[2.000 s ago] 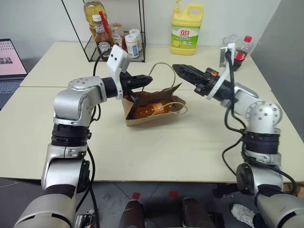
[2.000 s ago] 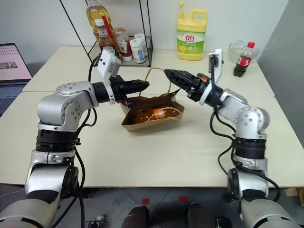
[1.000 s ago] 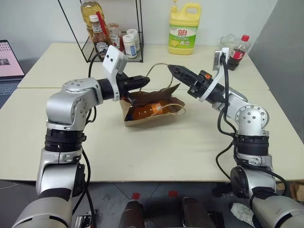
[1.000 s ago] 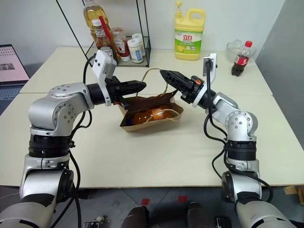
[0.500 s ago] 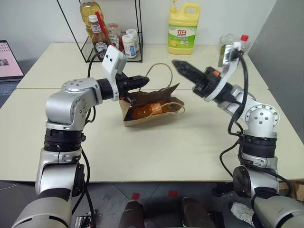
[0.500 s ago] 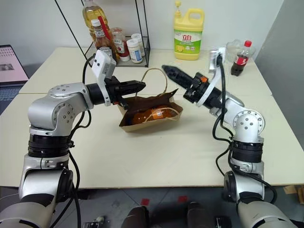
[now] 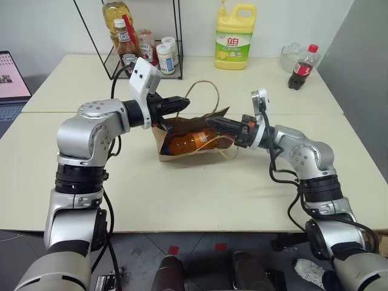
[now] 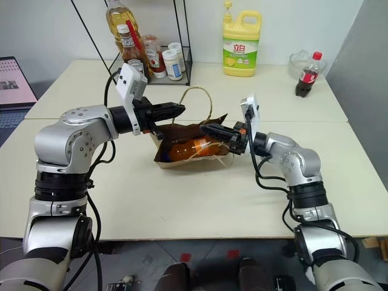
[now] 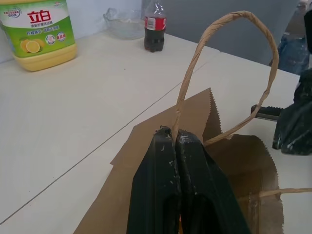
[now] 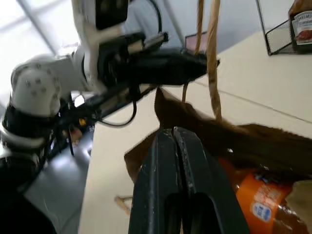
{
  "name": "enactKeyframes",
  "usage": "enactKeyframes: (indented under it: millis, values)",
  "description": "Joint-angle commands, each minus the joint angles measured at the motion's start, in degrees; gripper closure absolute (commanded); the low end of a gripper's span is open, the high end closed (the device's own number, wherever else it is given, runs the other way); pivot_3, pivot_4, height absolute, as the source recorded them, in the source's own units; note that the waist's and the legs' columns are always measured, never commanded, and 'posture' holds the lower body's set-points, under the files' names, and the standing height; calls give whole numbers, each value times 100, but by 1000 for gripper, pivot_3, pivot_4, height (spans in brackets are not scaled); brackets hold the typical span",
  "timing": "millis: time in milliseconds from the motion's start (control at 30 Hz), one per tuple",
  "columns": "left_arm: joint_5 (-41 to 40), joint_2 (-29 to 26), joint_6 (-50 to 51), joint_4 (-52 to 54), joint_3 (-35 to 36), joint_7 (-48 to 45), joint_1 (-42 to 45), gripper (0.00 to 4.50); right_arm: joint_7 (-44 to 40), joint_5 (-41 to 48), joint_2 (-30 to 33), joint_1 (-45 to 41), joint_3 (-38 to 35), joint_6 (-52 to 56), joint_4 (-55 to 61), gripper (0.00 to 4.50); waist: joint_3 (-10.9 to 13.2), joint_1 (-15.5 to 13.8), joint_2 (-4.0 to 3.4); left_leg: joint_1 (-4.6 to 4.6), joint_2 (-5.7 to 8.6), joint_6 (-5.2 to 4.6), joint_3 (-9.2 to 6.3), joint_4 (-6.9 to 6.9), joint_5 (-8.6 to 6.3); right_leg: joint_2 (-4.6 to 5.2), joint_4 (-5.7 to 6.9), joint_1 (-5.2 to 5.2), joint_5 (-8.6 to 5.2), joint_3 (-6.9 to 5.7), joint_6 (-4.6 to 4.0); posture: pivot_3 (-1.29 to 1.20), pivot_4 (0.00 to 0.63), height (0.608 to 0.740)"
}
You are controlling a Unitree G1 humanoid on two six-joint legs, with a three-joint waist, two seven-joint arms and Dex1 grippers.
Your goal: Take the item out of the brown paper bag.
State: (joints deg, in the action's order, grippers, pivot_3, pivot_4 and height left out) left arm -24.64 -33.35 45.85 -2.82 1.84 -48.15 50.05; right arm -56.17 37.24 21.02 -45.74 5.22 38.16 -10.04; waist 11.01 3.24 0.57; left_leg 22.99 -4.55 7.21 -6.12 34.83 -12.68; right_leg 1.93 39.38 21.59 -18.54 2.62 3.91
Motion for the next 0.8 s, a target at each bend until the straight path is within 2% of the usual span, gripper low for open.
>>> enactKeyframes:
  millis: [33,133,400,633,800]
  values:
    - [-39,-59,-62,158,38,-13,-4,4500,-584,-507,154,-109,453,-476,147,4439,0,1,0,0,0,3,0,0,2,0,0,0,0,0,0,0,150,740]
    - [-38,-40,-79,156,30,-13,-10,4500,-677,-1046,123,-133,836,-896,86,4439,0,2,0,-1,0,15,0,0,8,0,1,0,0,0,0,0,150,740]
    - [-17,57,-161,116,-23,-4,-2,4500,24,-1977,-511,-519,1044,-1285,-525,4439,0,2,0,0,0,17,0,1,10,0,3,0,0,0,0,0,150,740]
    - [-13,100,-163,195,-16,40,-56,4500,588,-2145,-870,-466,905,-1292,72,4439,0,2,0,0,0,17,0,0,10,0,4,1,0,0,0,0,150,740]
    - [-33,56,-135,283,32,64,-137,4500,557,-2490,-682,100,1084,-2364,951,4439,0,-25,1,0,0,17,-1,1,9,1,2,-1,0,-2,0,0,150,740]
